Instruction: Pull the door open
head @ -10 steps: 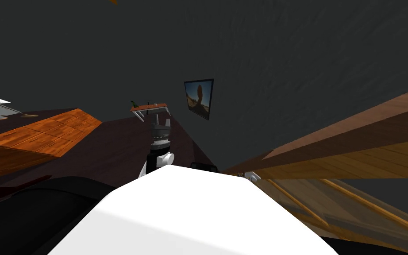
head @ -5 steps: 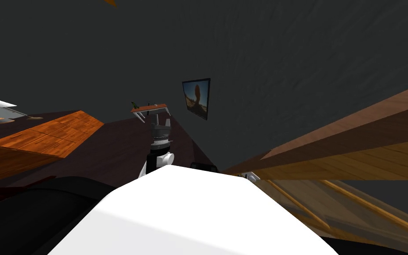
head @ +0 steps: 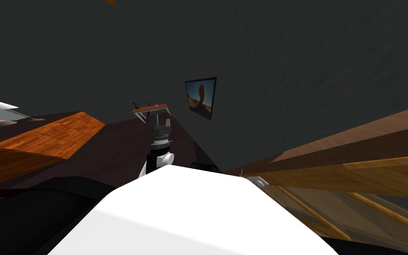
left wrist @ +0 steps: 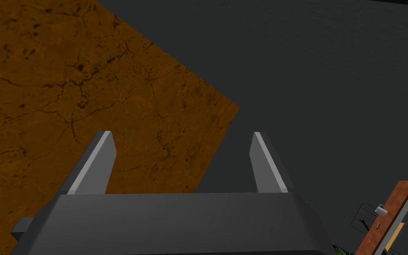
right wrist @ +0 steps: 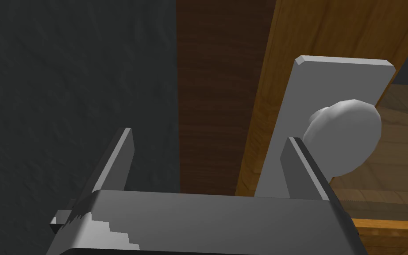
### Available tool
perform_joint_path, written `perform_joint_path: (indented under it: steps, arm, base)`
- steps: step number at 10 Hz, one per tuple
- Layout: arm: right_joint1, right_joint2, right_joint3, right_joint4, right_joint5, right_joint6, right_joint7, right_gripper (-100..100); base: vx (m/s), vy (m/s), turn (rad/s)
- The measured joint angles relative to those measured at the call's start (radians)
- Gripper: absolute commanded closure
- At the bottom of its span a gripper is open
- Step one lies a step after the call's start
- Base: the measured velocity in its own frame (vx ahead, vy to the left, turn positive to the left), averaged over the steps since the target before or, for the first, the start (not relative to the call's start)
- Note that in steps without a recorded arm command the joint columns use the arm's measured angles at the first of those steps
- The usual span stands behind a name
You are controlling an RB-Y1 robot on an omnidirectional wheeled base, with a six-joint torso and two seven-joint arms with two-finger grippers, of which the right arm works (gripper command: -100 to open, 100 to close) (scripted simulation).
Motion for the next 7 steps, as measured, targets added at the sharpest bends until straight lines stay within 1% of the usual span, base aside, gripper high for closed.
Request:
perform_joint_path:
  steps: [1, 2, 4, 5, 6, 7]
  arm:
    - [0.005, -0.008, -0.001, -0.001, -0.002, 0.0, -0.004, -100]
    - [0.003, -0.014, -0.003, 0.013, -0.002, -0.008, -0.013, -100]
    - [0.009, -0.033, -0.004, 0.015, -0.004, -0.015, -0.029, -100]
    - [0.012, -0.042, -0.005, 0.015, -0.004, -0.017, -0.036, -100]
    - [0.012, -0.043, -0.005, 0.016, -0.004, -0.018, -0.038, -100]
    - [-0.003, -0.053, -0.009, 0.037, -0.005, -0.012, -0.054, -100]
  base:
    - [-0.143, 0.148, -0.09]
    - [-0.21, 0.07, -0.062]
    - [-0.222, 0.026, -0.053]
    - [-0.095, 0.004, -0.015]
    - [0.02, -0.011, -0.072]
    - [0.088, -0.043, -0.093]
